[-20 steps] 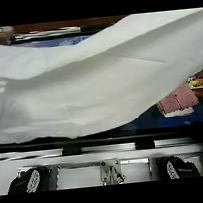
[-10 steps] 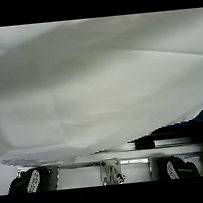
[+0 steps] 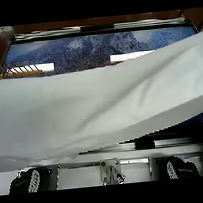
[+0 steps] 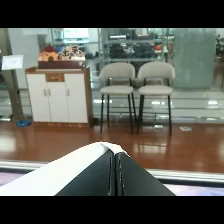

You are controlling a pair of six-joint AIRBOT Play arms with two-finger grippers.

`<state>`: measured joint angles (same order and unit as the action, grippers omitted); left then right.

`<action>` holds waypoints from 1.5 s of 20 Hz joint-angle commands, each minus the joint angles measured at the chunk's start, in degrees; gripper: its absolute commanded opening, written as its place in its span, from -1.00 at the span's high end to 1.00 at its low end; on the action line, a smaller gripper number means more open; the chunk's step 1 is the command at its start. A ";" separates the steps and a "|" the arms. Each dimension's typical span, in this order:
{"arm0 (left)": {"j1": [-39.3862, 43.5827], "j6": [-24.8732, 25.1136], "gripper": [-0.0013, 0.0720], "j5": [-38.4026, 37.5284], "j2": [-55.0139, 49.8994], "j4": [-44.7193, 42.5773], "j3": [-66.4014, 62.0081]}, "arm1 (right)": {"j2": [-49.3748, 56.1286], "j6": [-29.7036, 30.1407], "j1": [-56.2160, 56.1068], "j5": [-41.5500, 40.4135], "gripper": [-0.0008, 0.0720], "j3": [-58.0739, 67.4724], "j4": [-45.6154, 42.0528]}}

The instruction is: Fold the shirts.

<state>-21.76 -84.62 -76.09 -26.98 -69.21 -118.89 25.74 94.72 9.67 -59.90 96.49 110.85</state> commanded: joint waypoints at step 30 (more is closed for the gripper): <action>1.81 21.55 0.87 17.70 -58.84 31.56 38.66 | 72.91 -4.15 -8.76 15.28 0.85 -0.07 5.68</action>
<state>-21.06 -67.72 -62.13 -77.80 -45.19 -78.15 94.21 90.43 1.93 -53.58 96.36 115.79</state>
